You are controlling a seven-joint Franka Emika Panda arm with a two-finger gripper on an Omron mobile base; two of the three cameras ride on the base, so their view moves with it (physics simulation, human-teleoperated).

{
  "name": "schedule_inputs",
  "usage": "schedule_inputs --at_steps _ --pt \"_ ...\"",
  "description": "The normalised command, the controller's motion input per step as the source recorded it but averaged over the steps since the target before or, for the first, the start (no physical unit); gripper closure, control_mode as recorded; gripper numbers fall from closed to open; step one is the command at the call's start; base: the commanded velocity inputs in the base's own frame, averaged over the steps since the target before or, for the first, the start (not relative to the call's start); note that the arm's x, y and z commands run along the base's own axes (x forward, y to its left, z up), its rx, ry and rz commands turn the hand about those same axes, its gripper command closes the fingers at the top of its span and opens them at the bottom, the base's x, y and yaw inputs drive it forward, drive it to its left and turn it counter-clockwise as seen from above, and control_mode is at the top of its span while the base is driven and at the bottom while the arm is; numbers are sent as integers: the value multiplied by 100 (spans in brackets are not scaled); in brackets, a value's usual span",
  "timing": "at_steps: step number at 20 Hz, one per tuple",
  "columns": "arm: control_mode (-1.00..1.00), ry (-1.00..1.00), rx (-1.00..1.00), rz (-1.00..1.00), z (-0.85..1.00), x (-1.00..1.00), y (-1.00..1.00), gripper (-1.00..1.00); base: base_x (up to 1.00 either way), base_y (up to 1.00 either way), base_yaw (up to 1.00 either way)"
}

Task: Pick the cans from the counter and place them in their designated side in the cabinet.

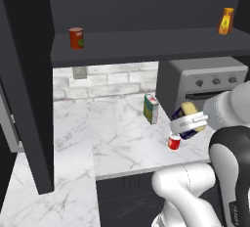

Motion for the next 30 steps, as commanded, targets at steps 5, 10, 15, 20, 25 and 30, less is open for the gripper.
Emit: schedule_inputs --at_steps 5,10,15,20,25,30 --pt "-100 0 1 2 17 -12 0 100 0 0 0" --pt "-100 0 1 1 15 -12 0 100 0 0 0" --pt "-100 0 0 1 15 -12 0 100 0 0 0" --pt "-100 -2 0 0 15 -9 0 100 0 0 0" --pt "-100 -3 0 0 16 -2 0 100 0 0 0" --pt "-100 -1 0 0 15 0 0 100 0 0 0"
